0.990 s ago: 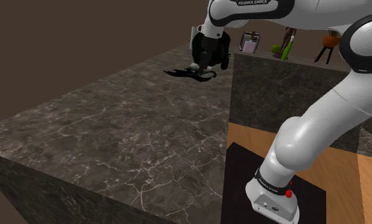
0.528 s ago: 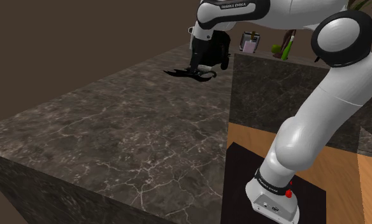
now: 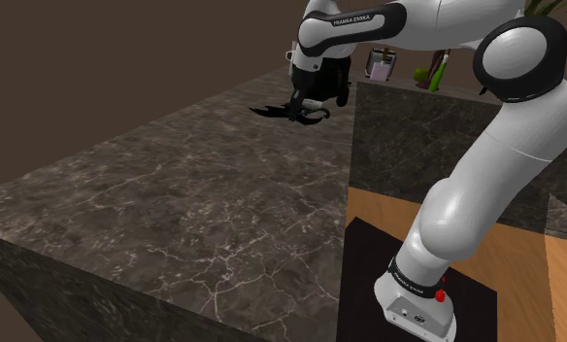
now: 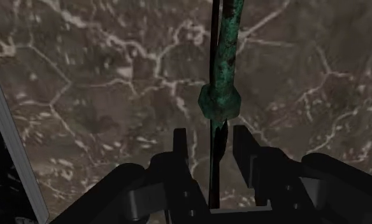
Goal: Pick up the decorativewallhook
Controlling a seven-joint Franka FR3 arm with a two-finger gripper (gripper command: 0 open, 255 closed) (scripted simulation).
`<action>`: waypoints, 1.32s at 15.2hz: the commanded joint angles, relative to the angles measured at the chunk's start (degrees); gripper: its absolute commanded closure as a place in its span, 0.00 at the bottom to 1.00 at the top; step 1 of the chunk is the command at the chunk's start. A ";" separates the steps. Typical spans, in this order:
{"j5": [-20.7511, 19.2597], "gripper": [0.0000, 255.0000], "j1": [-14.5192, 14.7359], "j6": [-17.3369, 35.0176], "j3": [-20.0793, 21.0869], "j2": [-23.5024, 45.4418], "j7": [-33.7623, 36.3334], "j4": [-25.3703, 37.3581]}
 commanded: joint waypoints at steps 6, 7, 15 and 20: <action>0.00 1.00 0.00 0.13 0.00 0.00 -0.01 -0.12; 0.00 1.00 0.00 0.13 0.00 0.00 -0.01 -0.11; 0.01 1.00 0.05 -5.39 0.07 0.06 0.15 5.47; 0.11 1.00 0.09 -9.30 0.08 0.52 0.19 9.83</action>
